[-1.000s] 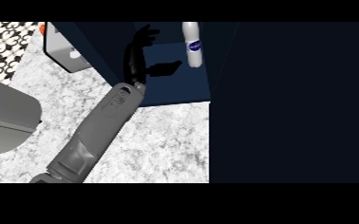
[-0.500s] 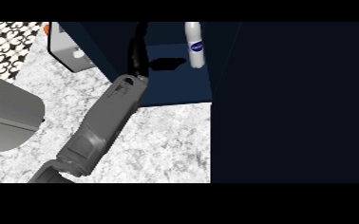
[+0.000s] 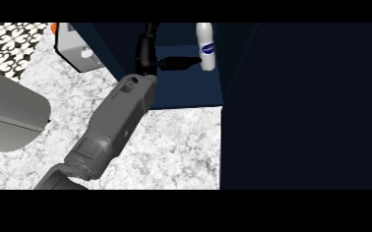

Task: Pick up the bottled water, place it into the cabinet and close the cabinet

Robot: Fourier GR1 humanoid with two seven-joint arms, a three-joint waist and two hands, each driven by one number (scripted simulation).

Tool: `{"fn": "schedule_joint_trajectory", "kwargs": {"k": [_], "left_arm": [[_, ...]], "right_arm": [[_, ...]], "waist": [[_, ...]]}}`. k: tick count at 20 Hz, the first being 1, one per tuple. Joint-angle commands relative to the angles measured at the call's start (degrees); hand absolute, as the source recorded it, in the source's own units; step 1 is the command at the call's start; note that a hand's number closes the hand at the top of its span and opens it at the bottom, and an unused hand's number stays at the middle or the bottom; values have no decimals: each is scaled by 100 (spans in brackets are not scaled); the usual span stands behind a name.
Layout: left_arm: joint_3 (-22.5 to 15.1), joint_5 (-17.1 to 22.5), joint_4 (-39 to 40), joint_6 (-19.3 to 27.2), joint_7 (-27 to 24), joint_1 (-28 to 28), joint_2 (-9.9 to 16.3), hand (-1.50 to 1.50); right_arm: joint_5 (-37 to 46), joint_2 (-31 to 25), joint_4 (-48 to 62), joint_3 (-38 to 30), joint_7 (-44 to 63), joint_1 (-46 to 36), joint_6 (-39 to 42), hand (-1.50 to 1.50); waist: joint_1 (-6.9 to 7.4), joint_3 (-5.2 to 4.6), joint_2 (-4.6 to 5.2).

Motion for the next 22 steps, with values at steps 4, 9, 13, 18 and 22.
{"fn": "schedule_joint_trajectory", "kwargs": {"k": [4,9,13,18,22], "left_arm": [[256,174,-226,-787,-607,398,194,-150],[9,373,-1004,-980,-254,680,223,-150],[-229,404,-1911,-1105,-65,1427,352,-150],[-773,463,-3161,-1135,431,2198,162,-150],[-1209,499,-4467,-1055,810,3093,194,-150]], "right_arm": [[134,-61,-403,97,24,299,-107,-150],[201,112,-284,137,212,47,-353,-150],[331,124,-435,378,95,477,-355,-150],[343,92,-407,342,109,397,-379,-150],[91,-29,-365,71,151,396,-315,-150]], "waist": [[217,-18,-65],[347,-16,-104],[415,-16,-142],[495,-14,-164],[561,-11,-179]]}}
